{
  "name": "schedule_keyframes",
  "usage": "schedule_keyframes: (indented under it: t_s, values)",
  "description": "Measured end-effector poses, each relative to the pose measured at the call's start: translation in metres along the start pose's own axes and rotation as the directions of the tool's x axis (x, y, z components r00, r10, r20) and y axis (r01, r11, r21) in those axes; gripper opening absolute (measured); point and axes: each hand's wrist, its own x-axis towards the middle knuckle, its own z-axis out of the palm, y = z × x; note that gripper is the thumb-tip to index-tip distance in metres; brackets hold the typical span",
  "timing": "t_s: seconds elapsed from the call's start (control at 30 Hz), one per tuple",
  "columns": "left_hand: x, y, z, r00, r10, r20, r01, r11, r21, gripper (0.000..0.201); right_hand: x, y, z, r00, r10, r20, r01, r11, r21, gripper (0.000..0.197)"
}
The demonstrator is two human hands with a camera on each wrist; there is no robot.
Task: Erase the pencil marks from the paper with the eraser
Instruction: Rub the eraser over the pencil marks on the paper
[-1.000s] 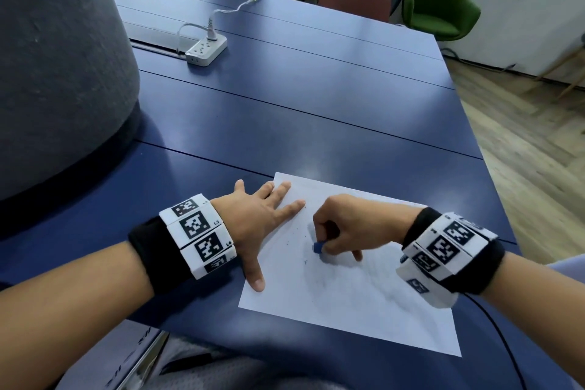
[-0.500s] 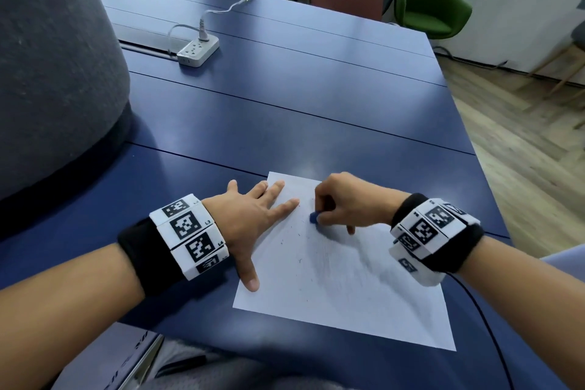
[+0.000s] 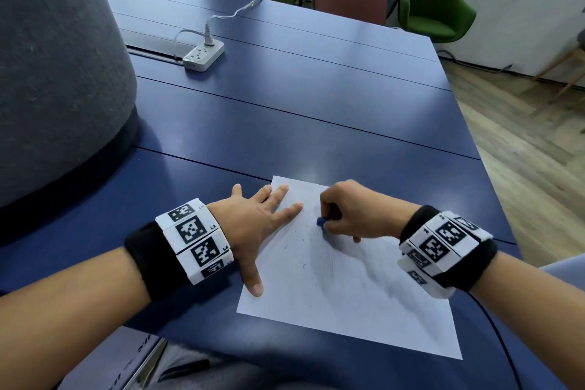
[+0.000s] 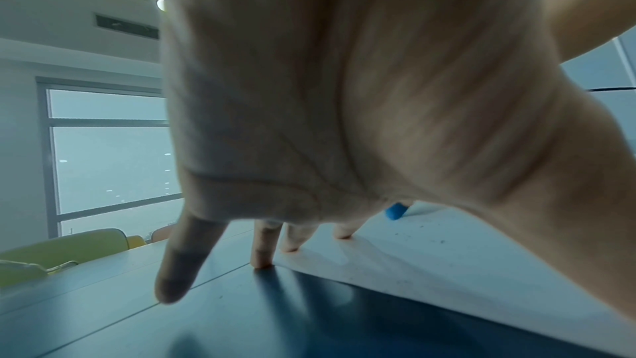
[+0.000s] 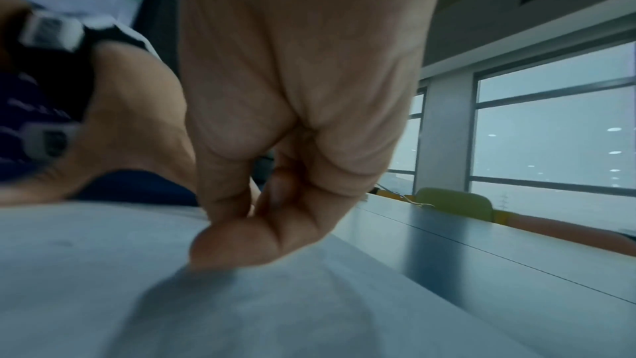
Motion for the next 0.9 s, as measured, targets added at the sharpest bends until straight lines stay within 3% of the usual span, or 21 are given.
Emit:
schedule_keyframes:
  t_s: [0.13,0.2,0.33,0.4,0.53,0.73,0.8,0.9]
  values:
    - [0.000,0.001,0.000,1.000,-0.007,0.004,0.007,1.000,0.000,0.152,-0.011,-0.013,0.008,0.966,-0.032,0.257,0.052,0.996,-0.072,0.014]
    - [0.001,0.001,0.000,1.000,-0.009,0.005,0.009,1.000,0.004,0.152,-0.004,-0.010,0.001,0.977,-0.015,0.211,0.029,0.997,-0.067,0.017]
    - [0.001,0.000,0.001,1.000,-0.008,-0.003,0.008,1.000,0.006,0.152,0.007,0.001,-0.009,0.999,0.043,-0.002,-0.043,0.999,-0.009,0.019]
    - [0.002,0.000,0.001,1.000,-0.003,-0.007,0.003,1.000,0.008,0.152,0.001,-0.001,-0.002,0.999,0.030,0.029,-0.029,1.000,-0.009,0.016]
    - [0.002,0.000,0.003,1.000,-0.002,-0.021,0.002,1.000,0.005,0.152,-0.009,-0.010,0.005,0.970,-0.008,0.242,0.023,0.998,-0.061,0.016]
    - [0.001,0.001,0.002,1.000,-0.004,-0.018,0.004,1.000,0.008,0.152,0.002,0.000,-0.006,0.999,0.040,-0.010,-0.041,0.999,-0.015,0.018]
    - [0.001,0.001,0.002,1.000,-0.004,-0.020,0.004,1.000,0.010,0.152,-0.007,-0.006,0.003,0.996,0.003,0.087,0.000,1.000,-0.029,0.012]
    - [0.001,0.001,0.001,1.000,-0.007,-0.014,0.007,1.000,0.008,0.152,-0.014,-0.013,0.010,0.951,-0.034,0.307,0.049,0.998,-0.044,0.011]
